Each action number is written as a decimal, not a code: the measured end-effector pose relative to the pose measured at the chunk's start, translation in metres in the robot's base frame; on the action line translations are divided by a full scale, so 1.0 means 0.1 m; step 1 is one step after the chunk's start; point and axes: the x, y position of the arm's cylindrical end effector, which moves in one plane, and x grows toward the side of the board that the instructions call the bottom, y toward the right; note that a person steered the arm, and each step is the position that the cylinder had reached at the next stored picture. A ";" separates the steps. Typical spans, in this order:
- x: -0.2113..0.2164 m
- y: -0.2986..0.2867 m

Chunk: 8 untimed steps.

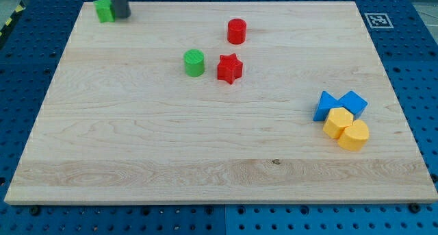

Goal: Move the red circle to the right of the green star

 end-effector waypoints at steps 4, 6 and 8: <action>0.74 1.90; 1.00 2.29; 1.22 2.30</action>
